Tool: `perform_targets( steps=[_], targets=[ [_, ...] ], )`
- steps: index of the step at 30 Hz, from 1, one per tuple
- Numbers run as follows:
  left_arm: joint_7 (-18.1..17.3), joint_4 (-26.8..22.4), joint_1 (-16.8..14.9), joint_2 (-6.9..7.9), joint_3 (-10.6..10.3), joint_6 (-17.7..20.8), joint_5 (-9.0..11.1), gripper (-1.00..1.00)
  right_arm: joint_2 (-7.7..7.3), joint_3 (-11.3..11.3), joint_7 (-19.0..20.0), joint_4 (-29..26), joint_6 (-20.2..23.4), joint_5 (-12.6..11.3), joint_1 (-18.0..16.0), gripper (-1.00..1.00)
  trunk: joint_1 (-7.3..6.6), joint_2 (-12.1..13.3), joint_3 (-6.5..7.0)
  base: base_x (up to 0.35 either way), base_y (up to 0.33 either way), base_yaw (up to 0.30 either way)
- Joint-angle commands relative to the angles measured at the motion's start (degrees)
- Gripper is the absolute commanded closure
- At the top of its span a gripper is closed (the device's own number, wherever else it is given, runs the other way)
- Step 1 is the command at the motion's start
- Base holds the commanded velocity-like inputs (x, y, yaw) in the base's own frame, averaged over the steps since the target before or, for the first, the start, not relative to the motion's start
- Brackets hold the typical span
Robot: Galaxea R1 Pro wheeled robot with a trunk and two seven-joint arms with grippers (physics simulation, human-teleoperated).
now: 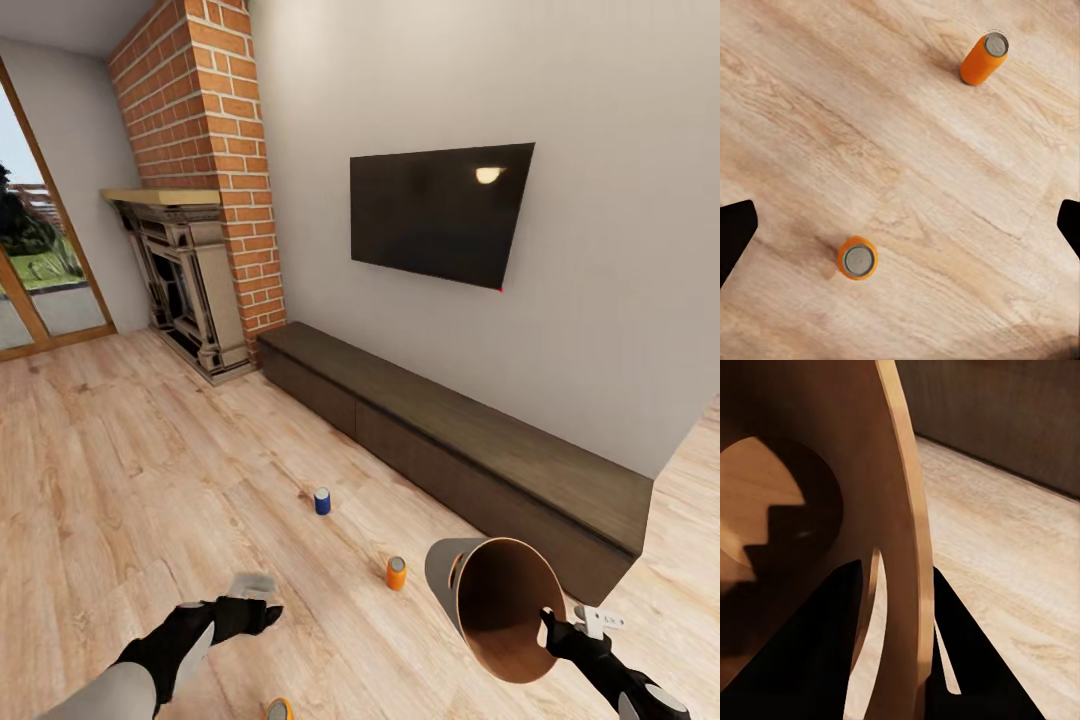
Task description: Put the three can of soda from the living room inside the tash can in the kitchen.
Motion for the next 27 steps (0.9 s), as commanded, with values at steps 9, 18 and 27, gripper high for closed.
perform_targets(
  steps=[9, 18, 27],
  targets=[
    [5.1, 0.2, -6.1, 0.21, 0.1, 1.9, 0.1, -1.0, 0.07, 1.7, 0.8, -0.2, 0.1, -0.6, 0.0, 1.0, 0.0, 0.0, 0.0, 0.0, 0.0, 0.0],
    [9.1, 0.2, -6.4, 0.22, 0.1, -1.9, 0.2, -1.0, 0.02, 2.1, 0.8, -0.3, 0.1, -0.7, 0.0, 1.0, 1.97, -3.6, -1.62, 0.0, 0.0, 0.0],
    [12.8, 0.2, -6.4, 0.14, -0.2, -3.5, -0.3, -1.0, 0.01, 2.2, 0.7, -0.4, 0.1, -0.6, 0.0, 1.0, 3.95, -7.2, -3.23, 0.0, 0.0, 0.0]
  ],
)
